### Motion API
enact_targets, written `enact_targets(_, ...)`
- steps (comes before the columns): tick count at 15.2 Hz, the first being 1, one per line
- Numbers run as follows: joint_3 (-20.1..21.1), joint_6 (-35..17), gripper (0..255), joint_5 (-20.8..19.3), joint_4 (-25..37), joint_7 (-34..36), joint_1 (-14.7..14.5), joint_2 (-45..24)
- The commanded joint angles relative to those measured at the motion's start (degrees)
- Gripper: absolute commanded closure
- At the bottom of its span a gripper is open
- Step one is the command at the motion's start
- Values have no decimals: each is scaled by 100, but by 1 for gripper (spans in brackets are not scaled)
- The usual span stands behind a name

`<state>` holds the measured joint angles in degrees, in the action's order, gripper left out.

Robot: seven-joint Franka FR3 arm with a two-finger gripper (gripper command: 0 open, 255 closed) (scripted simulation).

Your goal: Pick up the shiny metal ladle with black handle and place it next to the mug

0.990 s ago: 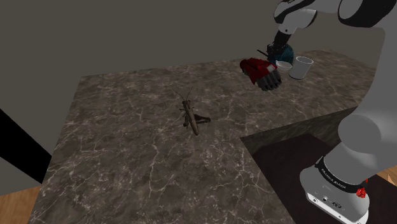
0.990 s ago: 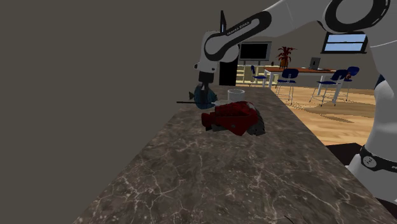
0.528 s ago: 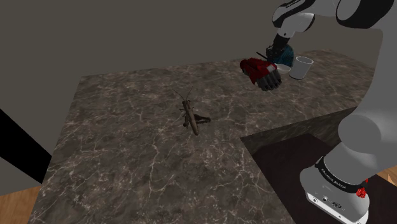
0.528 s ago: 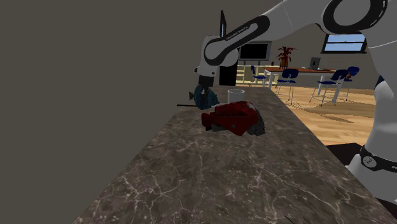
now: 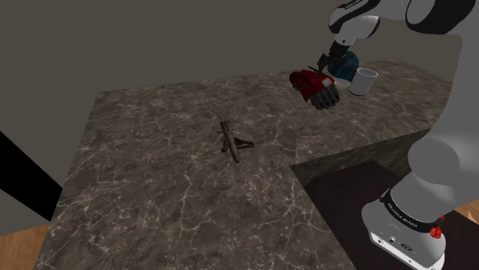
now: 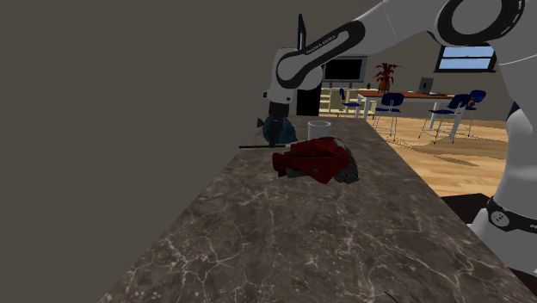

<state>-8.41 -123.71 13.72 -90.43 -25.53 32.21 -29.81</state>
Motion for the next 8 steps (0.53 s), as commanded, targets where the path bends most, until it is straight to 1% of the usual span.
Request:
enact_targets(1, -6, 11, 0, -3, 15, 7, 5, -17)
enact_targets(5, -63, 561, 0, -92, 239, 64, 29, 312)
enact_targets(8, -63, 561, 0, -92, 239, 64, 29, 312)
